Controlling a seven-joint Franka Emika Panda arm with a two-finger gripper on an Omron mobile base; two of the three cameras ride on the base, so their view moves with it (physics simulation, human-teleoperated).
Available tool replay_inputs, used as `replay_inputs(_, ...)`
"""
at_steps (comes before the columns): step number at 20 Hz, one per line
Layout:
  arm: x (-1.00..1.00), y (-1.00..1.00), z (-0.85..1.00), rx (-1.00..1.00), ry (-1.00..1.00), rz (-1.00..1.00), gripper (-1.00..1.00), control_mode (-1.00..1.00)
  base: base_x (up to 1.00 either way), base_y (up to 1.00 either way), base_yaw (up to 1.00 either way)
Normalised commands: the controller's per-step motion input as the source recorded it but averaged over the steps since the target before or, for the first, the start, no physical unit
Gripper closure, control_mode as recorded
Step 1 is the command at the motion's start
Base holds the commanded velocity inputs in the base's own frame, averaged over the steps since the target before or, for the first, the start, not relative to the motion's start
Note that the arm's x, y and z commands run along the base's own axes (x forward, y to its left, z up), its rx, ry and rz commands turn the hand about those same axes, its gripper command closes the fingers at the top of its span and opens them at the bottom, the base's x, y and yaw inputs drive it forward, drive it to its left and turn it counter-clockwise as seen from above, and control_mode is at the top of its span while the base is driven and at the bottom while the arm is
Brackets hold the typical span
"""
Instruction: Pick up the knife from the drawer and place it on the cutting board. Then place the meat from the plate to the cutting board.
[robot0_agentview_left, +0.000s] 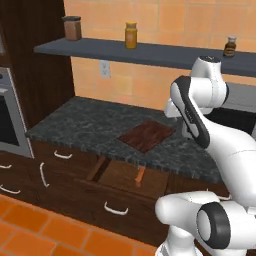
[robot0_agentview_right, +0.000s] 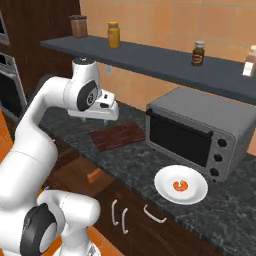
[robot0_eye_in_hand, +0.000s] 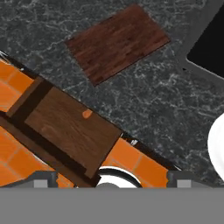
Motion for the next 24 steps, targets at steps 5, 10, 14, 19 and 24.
replay_inputs(5, 0.0, 0.0, 0.0, 0.0, 0.0, 0.0, -1.0, 1.0, -0.21, -0.6, 0.8)
replay_inputs(10, 0.0, 0.0, 0.0, 0.0, 0.0, 0.0, -1.0, 1.0, -0.39, -0.78, 0.49)
replay_inputs(14, 0.0, 0.0, 0.0, 0.0, 0.0, 0.0, -1.0, 1.0, 0.01, -0.29, 0.1)
replay_inputs(19, 0.24, 0.11, -0.08, 0.0, 0.0, 0.0, -1.0, -1.0, 0.0, 0.0, 0.0)
replay_inputs(24, 0.78, 0.7, -0.7, 0.0, 0.01, 0.0, -1.0, -1.0, 0.0, 0.0, 0.0)
